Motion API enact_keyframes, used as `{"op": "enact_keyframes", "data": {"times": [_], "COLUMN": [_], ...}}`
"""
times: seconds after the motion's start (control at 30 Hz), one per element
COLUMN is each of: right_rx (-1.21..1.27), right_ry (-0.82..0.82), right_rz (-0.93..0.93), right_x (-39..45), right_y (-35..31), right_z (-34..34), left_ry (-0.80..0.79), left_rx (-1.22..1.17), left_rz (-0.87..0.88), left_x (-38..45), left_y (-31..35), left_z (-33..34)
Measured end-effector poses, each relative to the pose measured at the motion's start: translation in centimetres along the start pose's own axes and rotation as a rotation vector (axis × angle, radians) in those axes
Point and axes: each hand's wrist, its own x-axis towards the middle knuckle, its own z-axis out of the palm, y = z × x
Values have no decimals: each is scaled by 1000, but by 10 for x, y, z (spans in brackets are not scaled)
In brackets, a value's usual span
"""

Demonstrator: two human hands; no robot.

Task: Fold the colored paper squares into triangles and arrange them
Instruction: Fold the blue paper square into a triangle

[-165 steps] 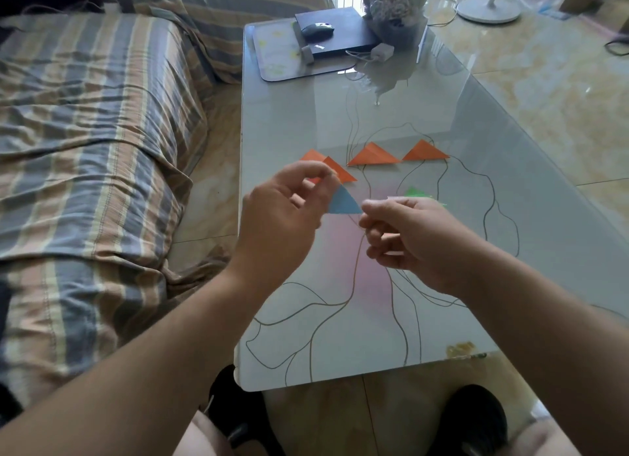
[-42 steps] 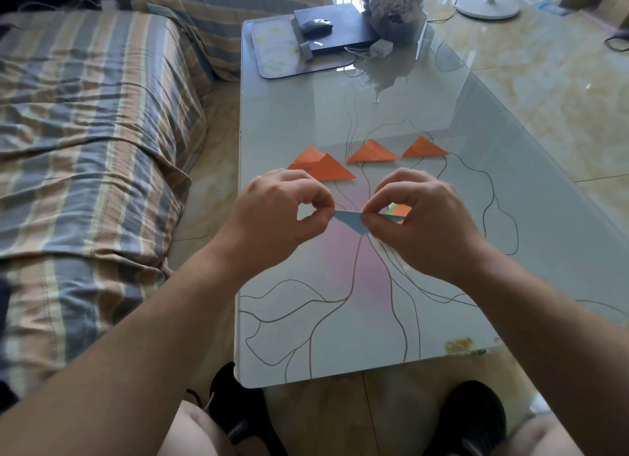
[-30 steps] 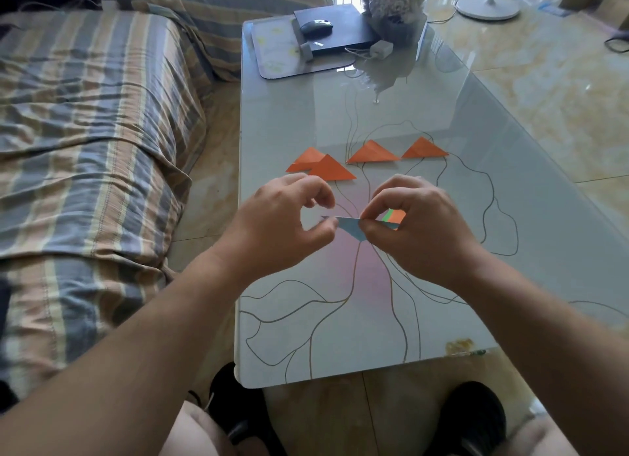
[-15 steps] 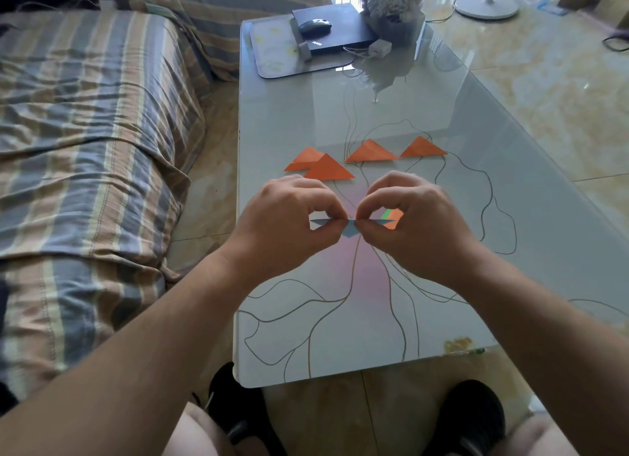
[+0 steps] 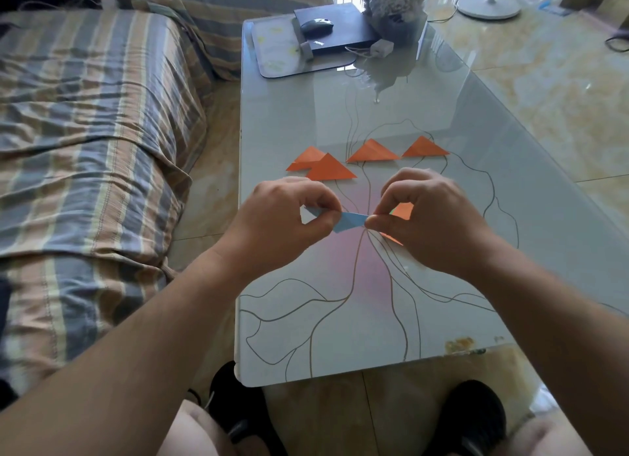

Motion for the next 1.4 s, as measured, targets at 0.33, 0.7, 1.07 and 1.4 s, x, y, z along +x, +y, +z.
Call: {"op": "enact_keyframes", "data": {"times": [0.33,0.7,1.07,1.4], "right_rx": [-46,406,458,158], "right_ry": [-117,-77,-141,-76], "right_rz": [162,139,342,45], "right_x": [-3,-5,-1,-5], "right_y": [-6,-16,-8,-13], "right_z": [3,17,-2,12], "left_ry": [-7,-149,-70,-123], "left_rx": [-195,-242,-395,-340], "left_rz": [-213,-140,-275,-204], "left_x": [-2,-6,-3,-6], "left_y": [7,18,11,17], "left_z": [-3,6,-2,7]}}
